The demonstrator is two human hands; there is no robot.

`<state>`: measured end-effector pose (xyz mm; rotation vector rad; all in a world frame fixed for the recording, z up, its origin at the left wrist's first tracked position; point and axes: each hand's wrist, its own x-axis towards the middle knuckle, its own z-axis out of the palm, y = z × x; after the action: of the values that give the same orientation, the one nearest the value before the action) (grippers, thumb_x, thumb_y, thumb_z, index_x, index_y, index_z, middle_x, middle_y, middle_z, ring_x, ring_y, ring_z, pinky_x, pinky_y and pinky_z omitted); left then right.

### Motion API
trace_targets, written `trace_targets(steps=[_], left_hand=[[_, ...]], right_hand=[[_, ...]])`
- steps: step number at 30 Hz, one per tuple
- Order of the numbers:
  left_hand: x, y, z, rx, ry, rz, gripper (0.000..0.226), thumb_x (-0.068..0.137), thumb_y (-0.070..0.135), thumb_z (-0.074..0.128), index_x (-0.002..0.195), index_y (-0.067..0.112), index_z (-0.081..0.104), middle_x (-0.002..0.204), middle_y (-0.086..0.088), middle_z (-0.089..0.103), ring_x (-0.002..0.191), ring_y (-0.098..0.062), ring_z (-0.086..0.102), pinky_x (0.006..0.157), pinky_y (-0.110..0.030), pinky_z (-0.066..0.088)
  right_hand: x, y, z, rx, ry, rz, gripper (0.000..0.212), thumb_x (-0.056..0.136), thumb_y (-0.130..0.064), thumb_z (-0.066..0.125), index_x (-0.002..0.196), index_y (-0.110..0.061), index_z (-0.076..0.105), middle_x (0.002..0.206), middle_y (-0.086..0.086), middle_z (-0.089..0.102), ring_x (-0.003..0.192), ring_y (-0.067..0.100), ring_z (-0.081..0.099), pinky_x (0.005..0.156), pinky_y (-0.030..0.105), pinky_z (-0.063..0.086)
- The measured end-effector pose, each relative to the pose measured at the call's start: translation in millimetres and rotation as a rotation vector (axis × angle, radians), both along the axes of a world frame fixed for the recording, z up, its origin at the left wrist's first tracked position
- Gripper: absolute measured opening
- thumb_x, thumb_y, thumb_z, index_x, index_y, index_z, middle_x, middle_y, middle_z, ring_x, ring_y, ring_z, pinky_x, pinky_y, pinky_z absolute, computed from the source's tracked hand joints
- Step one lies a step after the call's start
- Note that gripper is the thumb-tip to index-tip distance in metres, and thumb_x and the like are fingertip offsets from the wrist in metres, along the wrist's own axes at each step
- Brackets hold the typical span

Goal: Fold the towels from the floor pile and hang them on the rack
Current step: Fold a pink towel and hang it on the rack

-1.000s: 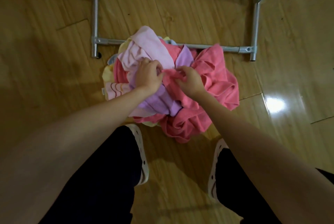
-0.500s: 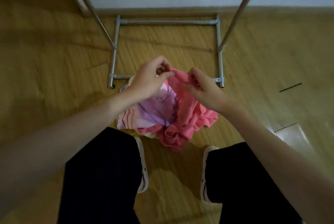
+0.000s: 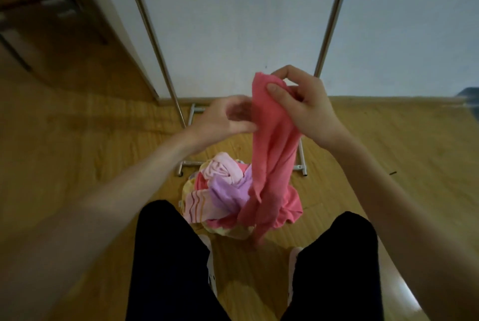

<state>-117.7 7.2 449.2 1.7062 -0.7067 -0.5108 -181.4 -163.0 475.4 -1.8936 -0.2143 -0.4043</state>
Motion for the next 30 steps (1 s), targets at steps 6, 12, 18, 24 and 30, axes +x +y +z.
trace_targets(steps=[6, 12, 18, 24, 30], left_hand=[[-41, 4, 4, 0.083, -0.026, 0.051, 0.027, 0.076, 0.000, 0.075, 0.101, 0.004, 0.067, 0.094, -0.008, 0.069, 0.086, -0.015, 0.061, 0.087, -0.035, 0.052], [-60, 35, -9, 0.123, 0.014, 0.109, 0.012, 0.079, 0.009, 0.075, 0.088, 0.017, 0.074, 0.080, 0.007, 0.072, 0.075, -0.007, 0.064, 0.072, -0.027, 0.055], [-61, 60, 1, 0.209, -0.006, 0.258, 0.023, 0.092, 0.020, 0.061, 0.095, -0.001, 0.070, 0.081, -0.011, 0.063, 0.074, -0.021, 0.059, 0.064, -0.033, 0.044], [-72, 53, 32, 0.041, 0.105, 0.427, 0.021, 0.094, 0.006, 0.054, 0.086, 0.018, 0.069, 0.080, -0.009, 0.065, 0.070, -0.018, 0.061, 0.059, -0.027, 0.050], [-91, 47, 56, -0.011, 0.096, 0.516, 0.024, 0.094, 0.005, 0.051, 0.083, 0.014, 0.070, 0.078, -0.009, 0.067, 0.069, -0.017, 0.065, 0.059, -0.029, 0.055]], right_hand=[[-26, 20, 46, 0.015, -0.070, -0.045, 0.004, 0.094, -0.009, 0.055, 0.093, -0.008, 0.058, 0.072, 0.006, 0.056, 0.060, 0.012, 0.050, 0.050, 0.022, 0.036], [-53, 26, 69, 0.017, -0.089, -0.069, 0.006, 0.095, -0.012, 0.054, 0.092, -0.009, 0.058, 0.072, 0.007, 0.056, 0.061, 0.016, 0.051, 0.052, 0.028, 0.036], [-78, 12, 57, -0.014, -0.070, -0.205, 0.008, 0.091, -0.014, 0.062, 0.093, -0.006, 0.062, 0.073, 0.007, 0.064, 0.056, 0.017, 0.056, 0.050, 0.030, 0.043], [-105, -2, 14, -0.115, -0.025, -0.330, 0.006, 0.088, -0.012, 0.065, 0.088, -0.008, 0.060, 0.068, 0.009, 0.066, 0.062, 0.024, 0.062, 0.060, 0.035, 0.050], [-132, 0, -8, -0.219, -0.066, -0.417, 0.014, 0.083, -0.002, 0.067, 0.087, -0.013, 0.060, 0.079, -0.006, 0.063, 0.073, 0.008, 0.062, 0.066, 0.015, 0.050]])
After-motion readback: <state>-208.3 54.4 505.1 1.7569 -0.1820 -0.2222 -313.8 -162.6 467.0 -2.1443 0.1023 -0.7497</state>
